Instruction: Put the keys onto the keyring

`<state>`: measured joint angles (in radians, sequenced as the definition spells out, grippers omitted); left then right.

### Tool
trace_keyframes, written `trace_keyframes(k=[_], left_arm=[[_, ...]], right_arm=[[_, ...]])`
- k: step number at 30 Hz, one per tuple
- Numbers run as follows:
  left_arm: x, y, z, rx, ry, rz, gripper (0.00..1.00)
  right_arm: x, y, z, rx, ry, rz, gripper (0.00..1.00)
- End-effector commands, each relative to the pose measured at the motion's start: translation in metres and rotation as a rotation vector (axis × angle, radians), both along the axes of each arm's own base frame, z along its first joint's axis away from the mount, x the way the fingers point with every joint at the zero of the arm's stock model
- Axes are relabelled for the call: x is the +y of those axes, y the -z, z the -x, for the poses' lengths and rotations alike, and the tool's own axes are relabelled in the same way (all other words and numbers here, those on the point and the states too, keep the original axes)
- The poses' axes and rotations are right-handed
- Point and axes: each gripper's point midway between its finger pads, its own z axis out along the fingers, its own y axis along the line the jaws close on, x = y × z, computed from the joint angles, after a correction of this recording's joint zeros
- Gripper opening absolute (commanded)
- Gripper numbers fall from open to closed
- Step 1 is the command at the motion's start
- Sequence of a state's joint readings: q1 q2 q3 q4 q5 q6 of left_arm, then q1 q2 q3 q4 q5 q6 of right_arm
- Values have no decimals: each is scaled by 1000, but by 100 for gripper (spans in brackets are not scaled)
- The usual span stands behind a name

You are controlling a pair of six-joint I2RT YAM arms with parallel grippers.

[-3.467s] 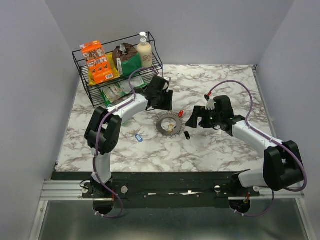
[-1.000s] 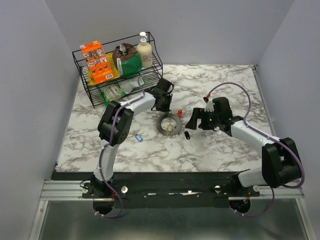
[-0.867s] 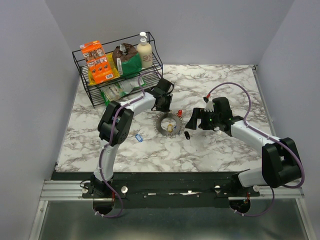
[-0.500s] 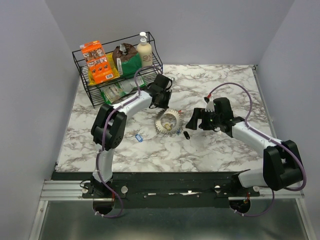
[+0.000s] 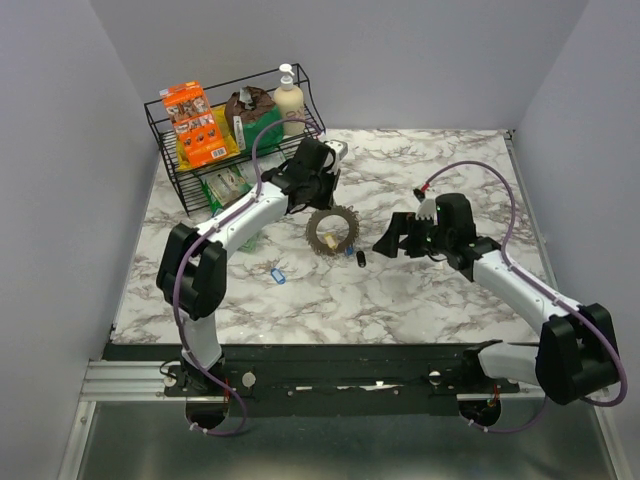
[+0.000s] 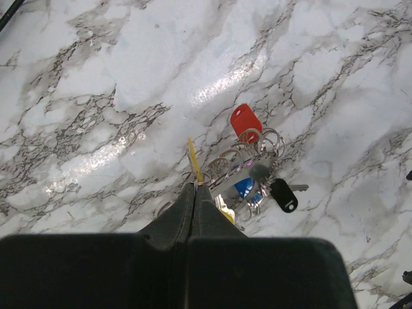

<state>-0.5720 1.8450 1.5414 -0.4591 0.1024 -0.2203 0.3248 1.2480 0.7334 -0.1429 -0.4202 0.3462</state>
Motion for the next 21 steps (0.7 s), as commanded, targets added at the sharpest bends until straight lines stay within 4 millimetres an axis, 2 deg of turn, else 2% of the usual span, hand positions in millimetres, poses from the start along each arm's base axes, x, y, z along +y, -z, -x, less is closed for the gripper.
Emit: trace_keyframes(k=[1,7,10,11,15,21], left_arm=[[-2,-33,18,-61,84,31,0],[-7,-56,38,-115,174,43,0],[-15,-67,54,-143,268,65,0],[-16,-67,60,-146,293,64,0],[-23,-81,78,-188,397,79,0],[-32,-100,117,-224,573,115,0]], right_arm=[[3,-26,9,-103,-78,-34,100],[7,-73,21,-257,-147,-81,100],[7,-86,24,-311,-156,-97,100],[7,-97,28,-350,-165,-107,100],[8,-117,35,-433,-191,-127,100],[11,-146,47,-543,-250,-156,100]])
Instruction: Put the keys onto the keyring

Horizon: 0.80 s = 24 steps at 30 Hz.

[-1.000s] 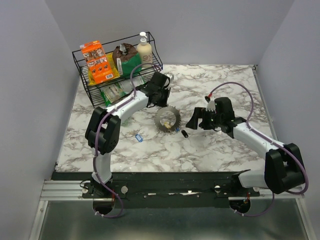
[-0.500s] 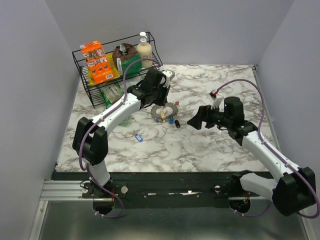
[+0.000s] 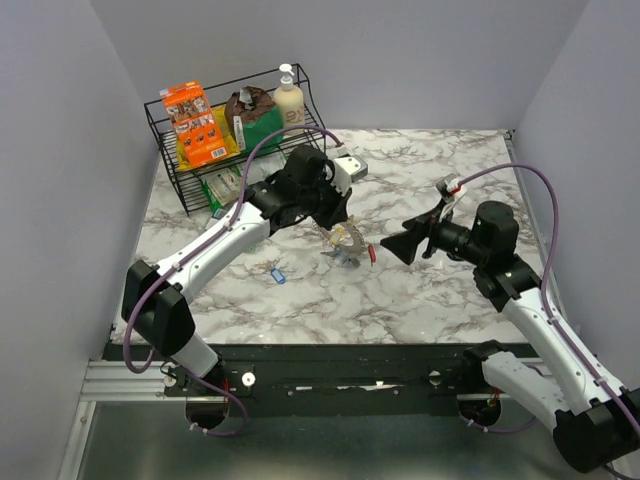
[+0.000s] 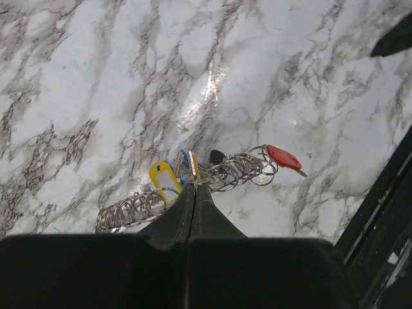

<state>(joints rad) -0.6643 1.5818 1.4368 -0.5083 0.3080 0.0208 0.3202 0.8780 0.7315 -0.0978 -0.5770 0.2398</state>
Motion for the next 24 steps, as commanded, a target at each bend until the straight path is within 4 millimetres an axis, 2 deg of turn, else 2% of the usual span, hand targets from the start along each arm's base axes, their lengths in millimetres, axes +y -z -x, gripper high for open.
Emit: trace_keyframes(k=[1,6,10,17,24], left_arm=[[-9,-38,37,-68,198,79,0],[-15,-67,75,-83,360,189,0],[-12,-89,99,-119,445,260,0],[-6,-102,128,-155,566,322,0],[-3,-111,145,-171,647,365,0]], right_arm=[[6,-27,13,-120,-87,-27,100],[13,-48,29,-208,-179,-68,100],[18,-62,45,-267,-259,-95,99],[26,-80,66,-333,-394,-142,98],[32,-96,85,-375,-513,-187,93]])
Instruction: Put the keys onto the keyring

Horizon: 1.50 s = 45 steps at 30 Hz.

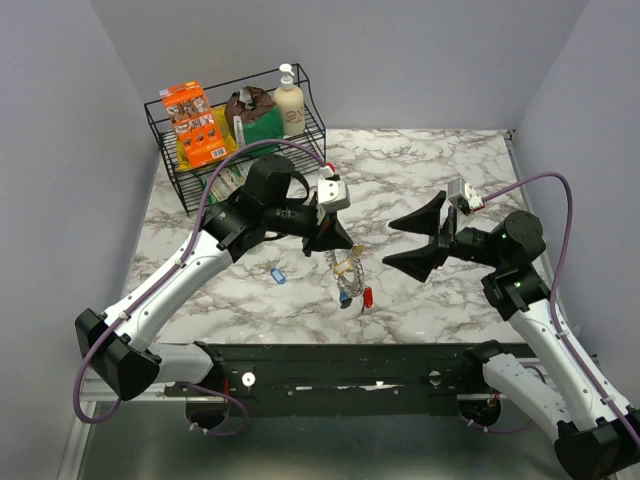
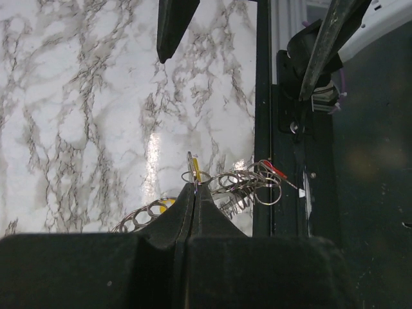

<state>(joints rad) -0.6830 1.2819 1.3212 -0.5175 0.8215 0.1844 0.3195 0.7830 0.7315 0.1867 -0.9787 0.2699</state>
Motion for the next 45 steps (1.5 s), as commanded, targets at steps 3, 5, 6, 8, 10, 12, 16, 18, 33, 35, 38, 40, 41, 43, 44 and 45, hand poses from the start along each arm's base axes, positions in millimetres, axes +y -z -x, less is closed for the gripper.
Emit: trace_keyframes(k=[3,5,6,8,10,12,16,18,33,35,38,40,41,43,44,45], left_arm=[[-3,-31,26,-46,142,112,0],[-5,-34,28,-49,161,126,0],[-5,-36,31,-43,179,135,0],[-7,-40,32,-38,191,151,0],[-8,-40,33,-29,198,155,0],[-9,-41,34,-22,209,156,0],[-9,-40,37,-7,223,157,0],[-9,-39,36,-2,223,153,0],[-11,-22,23,12,140,97,0],[-12,-12,18,23,118,69,0],[-14,7,10,54,90,27,0],[-17,22,6,86,79,-2,0],[-18,28,6,94,77,-11,0],[-21,48,0,114,44,-40,0],[-22,55,-2,123,33,-48,0],[-22,69,-3,138,17,-66,0]], right_arm=[[6,-17,24,-50,-163,-36,88],[9,-15,25,-49,-196,-34,83],[11,-14,26,-45,-207,-33,82],[15,-10,25,-35,-221,-29,80],[20,-8,26,-26,-230,-28,78],[25,-5,24,-23,-235,-25,78],[31,-3,22,-24,-243,-28,73],[32,-4,23,-15,-252,-31,70],[44,11,15,7,-220,-6,52],[43,15,6,24,-153,-3,58],[38,22,-4,34,-74,5,68],[36,29,-7,49,-36,8,71],[34,31,-10,52,-14,10,72],[34,42,-13,64,4,22,73],[34,49,-15,81,15,31,73],[33,54,-17,85,21,38,73]])
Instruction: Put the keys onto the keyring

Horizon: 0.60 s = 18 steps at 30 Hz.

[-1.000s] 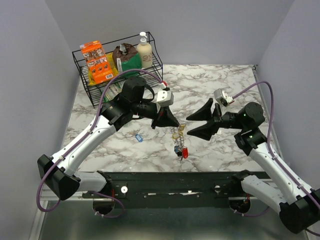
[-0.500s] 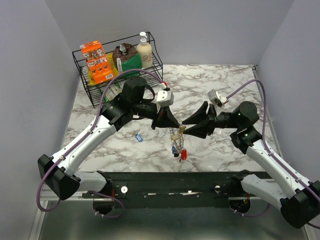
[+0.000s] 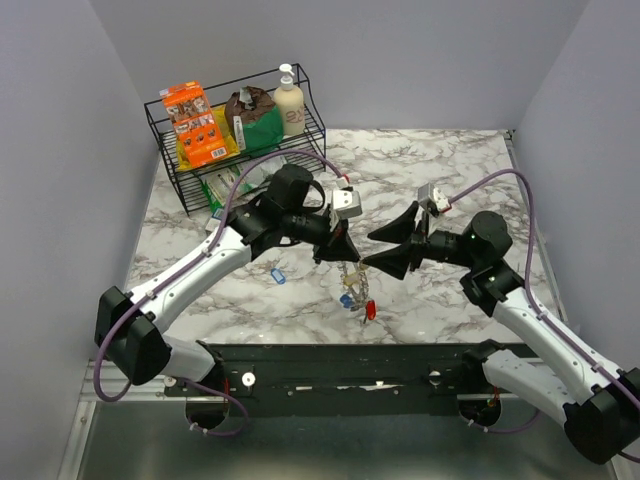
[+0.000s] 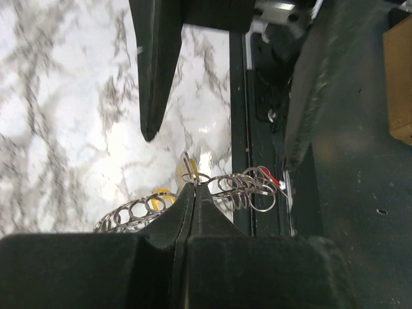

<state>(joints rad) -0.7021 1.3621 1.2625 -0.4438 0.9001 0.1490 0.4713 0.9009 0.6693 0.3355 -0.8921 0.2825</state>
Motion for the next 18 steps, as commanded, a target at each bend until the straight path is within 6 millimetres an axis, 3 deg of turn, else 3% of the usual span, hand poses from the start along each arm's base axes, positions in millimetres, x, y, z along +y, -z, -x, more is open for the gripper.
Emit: trace_keyframes(k=[1,6,18], left_arm=[[-7,40,-11,34,-66,-55,0],[-9,70,-15,45,-107,-56,0],[-7,95,-22,37,-165,-46,0]], right_arm=[[-4,31,-15,48,93,49,73],[-6,65,-18,100,114,97,73],[-5,85,-21,132,118,120,73]])
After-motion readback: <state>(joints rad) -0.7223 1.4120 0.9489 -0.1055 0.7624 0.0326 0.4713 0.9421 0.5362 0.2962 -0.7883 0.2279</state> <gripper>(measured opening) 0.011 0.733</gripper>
